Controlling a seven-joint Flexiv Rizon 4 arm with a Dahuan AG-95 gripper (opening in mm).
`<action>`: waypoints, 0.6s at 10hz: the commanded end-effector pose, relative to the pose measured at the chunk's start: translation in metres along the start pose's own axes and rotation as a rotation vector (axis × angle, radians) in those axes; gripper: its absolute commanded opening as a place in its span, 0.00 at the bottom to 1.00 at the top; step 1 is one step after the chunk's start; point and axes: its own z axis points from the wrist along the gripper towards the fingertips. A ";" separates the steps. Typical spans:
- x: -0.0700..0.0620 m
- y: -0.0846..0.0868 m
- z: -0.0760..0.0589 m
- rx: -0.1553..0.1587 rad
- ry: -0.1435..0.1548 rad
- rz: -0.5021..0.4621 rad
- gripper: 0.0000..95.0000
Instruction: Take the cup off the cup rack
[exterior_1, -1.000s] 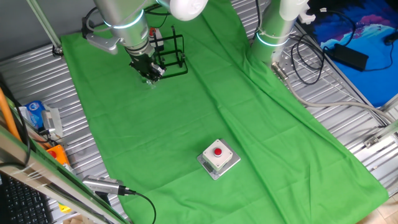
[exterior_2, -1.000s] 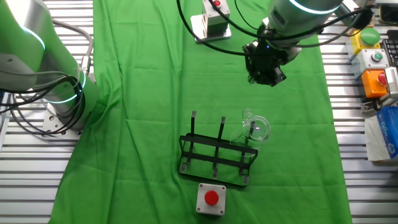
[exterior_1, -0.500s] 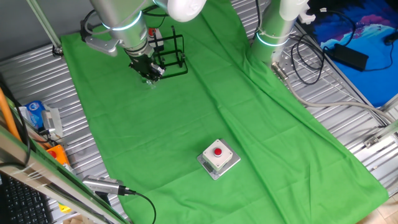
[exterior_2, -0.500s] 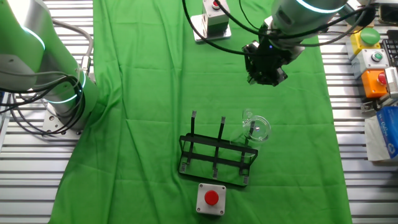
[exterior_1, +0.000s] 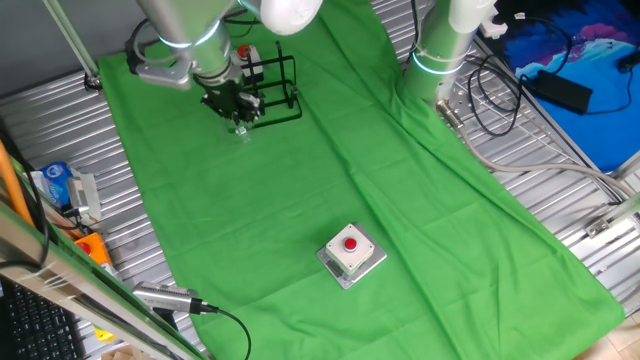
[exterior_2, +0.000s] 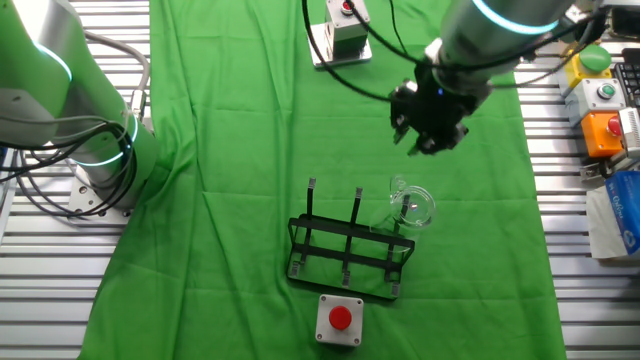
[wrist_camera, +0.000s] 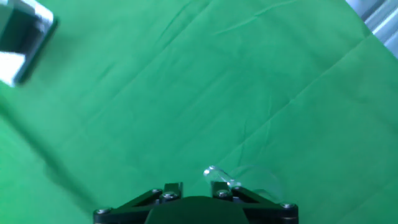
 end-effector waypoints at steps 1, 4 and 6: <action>0.012 -0.020 0.006 0.034 -0.007 -0.208 1.00; 0.016 -0.039 -0.003 0.134 0.078 -0.395 1.00; 0.024 -0.056 -0.004 0.157 0.073 -0.452 1.00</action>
